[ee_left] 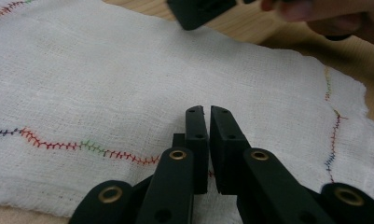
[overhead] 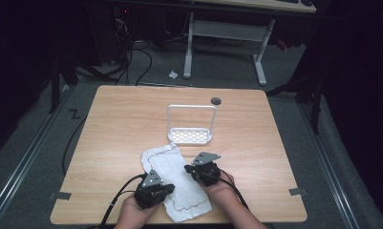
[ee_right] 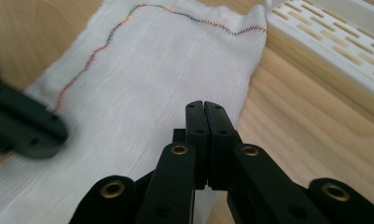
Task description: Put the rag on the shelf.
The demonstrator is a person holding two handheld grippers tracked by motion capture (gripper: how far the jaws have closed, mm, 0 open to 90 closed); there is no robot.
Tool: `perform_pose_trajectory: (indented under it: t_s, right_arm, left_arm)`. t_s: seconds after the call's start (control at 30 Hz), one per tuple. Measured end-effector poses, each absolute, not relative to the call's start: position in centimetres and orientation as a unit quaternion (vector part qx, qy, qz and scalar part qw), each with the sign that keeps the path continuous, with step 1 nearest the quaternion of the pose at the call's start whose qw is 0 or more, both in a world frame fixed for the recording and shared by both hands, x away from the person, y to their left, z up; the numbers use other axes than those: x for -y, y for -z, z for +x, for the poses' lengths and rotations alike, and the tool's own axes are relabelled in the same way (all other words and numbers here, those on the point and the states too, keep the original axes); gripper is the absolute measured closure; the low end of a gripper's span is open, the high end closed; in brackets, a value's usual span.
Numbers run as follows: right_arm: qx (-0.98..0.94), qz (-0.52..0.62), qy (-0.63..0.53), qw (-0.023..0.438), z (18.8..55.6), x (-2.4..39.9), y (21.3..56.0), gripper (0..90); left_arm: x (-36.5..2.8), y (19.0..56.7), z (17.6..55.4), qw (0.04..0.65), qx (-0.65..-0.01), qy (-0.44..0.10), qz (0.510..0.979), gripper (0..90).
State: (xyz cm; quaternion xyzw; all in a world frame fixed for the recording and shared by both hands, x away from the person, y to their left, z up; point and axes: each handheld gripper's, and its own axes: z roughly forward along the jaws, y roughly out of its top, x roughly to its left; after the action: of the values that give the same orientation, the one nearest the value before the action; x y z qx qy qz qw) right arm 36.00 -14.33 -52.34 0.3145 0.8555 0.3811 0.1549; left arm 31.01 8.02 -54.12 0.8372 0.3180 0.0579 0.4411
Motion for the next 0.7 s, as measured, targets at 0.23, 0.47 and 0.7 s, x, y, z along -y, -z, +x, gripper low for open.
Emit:
perform_pose_trajectory:
  t_s: [0.23,0.47,0.7]
  right_arm:
    - [-0.858,0.324,-0.37,0.147,38.1,13.4,53.2,90.0]
    - [-0.853,0.33,-0.374,0.153,36.4,15.2,53.4,90.0]
    - [-0.847,0.345,-0.376,0.147,34.0,17.5,53.4,90.0]
  left_arm:
    - [-8.3,54.1,30.9,0.442,-0.314,-0.052,0.839,84.8]
    - [-8.0,54.1,30.4,0.442,-0.298,-0.039,0.845,83.8]
    - [-7.7,54.1,30.1,0.444,-0.283,-0.021,0.85,83.7]
